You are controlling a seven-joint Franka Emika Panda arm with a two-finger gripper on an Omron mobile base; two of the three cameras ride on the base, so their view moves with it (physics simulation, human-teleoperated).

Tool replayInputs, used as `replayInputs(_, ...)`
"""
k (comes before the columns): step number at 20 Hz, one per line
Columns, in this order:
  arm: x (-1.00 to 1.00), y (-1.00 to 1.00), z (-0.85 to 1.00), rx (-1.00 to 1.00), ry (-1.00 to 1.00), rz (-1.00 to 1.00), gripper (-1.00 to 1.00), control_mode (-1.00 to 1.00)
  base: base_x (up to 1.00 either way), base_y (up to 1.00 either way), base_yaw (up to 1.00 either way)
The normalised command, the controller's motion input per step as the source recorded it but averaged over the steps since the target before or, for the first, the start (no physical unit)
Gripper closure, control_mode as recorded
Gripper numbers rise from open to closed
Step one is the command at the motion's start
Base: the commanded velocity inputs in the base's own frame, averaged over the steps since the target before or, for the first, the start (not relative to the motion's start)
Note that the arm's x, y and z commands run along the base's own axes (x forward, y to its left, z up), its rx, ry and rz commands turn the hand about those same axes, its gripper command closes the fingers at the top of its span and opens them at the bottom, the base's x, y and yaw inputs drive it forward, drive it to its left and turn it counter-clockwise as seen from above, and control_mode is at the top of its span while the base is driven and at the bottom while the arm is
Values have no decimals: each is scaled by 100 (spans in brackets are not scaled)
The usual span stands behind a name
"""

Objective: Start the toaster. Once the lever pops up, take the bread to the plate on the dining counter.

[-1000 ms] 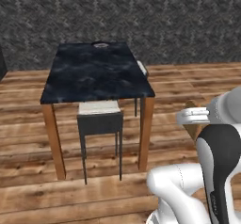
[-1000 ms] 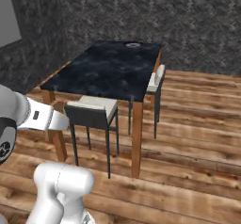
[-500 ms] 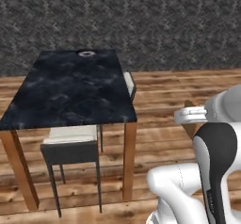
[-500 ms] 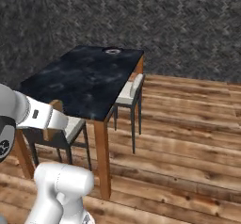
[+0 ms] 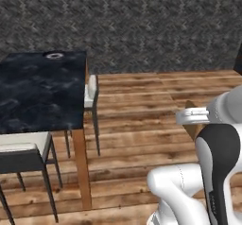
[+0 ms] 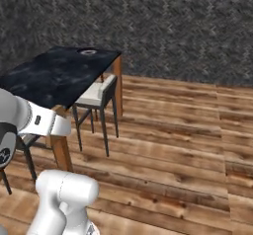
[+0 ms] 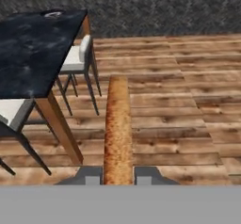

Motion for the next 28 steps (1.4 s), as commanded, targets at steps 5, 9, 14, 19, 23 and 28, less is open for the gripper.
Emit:
replayInputs(5,0,0,0,0,0,0,100,100,55,-100,1)
replayInputs(9,0,0,0,0,0,0,100,100,98,-100,7)
replayInputs(14,0,0,0,0,0,0,100,100,100,-100,9)
replayInputs(19,0,0,0,0,0,0,100,100,100,-100,11)
replayInputs(23,0,0,0,0,0,0,100,100,100,-100,13)
replayInputs(28,0,0,0,0,0,0,100,100,100,-89,18)
